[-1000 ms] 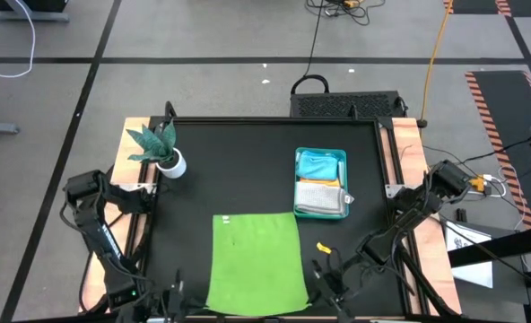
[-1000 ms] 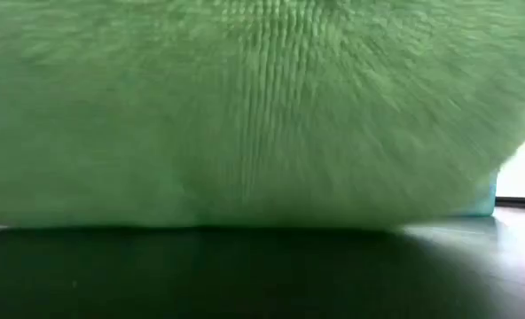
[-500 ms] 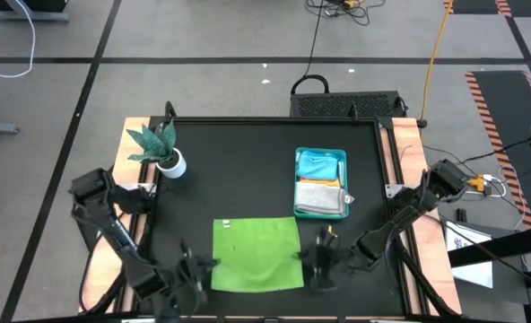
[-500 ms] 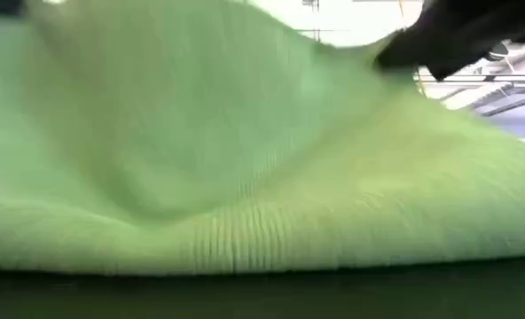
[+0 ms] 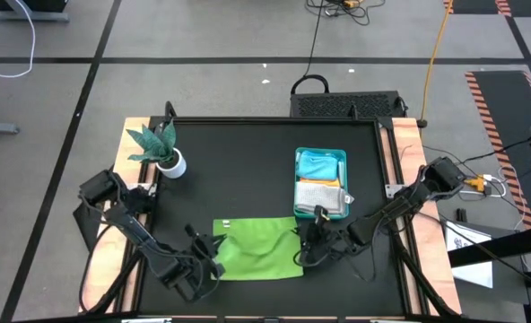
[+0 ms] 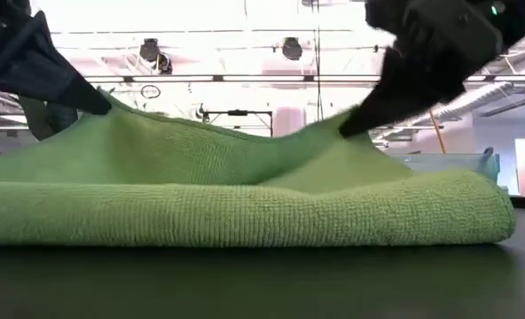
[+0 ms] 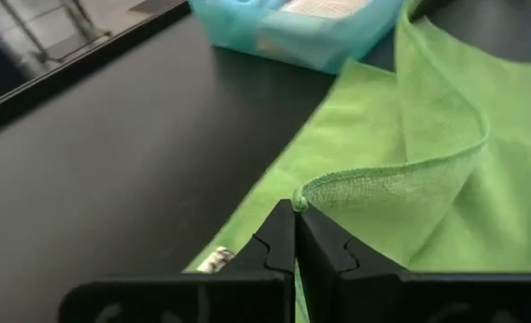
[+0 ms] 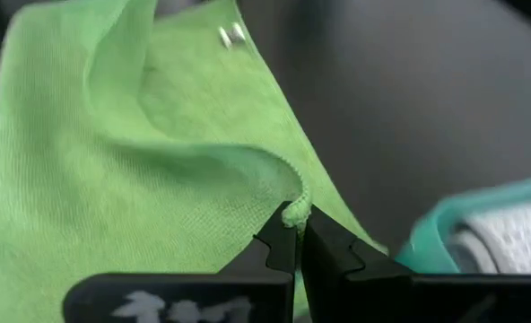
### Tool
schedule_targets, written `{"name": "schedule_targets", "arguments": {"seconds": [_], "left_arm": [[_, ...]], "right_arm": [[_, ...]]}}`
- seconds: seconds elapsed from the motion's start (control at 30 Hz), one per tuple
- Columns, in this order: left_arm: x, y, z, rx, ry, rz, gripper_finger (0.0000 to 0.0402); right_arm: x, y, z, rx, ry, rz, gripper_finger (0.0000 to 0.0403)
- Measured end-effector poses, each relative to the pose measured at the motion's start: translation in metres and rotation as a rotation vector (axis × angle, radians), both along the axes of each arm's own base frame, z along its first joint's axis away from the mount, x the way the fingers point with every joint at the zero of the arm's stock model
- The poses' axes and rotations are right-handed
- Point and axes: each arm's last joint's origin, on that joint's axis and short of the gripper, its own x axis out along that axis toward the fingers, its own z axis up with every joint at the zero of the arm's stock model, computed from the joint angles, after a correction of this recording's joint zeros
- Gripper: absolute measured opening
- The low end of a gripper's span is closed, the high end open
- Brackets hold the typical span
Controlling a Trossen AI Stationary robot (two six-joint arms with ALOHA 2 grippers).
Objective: Fold microfiber towels
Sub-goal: Fold the light green microfiber cloth
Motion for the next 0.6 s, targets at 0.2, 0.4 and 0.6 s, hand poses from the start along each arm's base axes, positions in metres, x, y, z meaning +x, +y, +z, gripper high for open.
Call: {"name": "schedule_targets", "arguments": {"seconds": [0.2, 0.4, 0.6], "left_arm": [[-0.009, 0.01, -0.005, -0.051, 0.009, 0.096, 0.0004], [-0.02, 0.021, -0.031, -0.119, -0.017, 0.121, 0.0004], [-0.027, 0.012, -0.035, -0.128, 0.035, 0.047, 0.0005]], "right_arm": [[-0.011, -0.012, -0.02, 0.034, 0.014, -0.054, 0.0], [-0.014, -0.014, -0.027, 0.084, -0.063, 0.022, 0.0], [-0.012, -0.01, -0.026, 0.084, -0.051, 0.142, 0.0]]}}
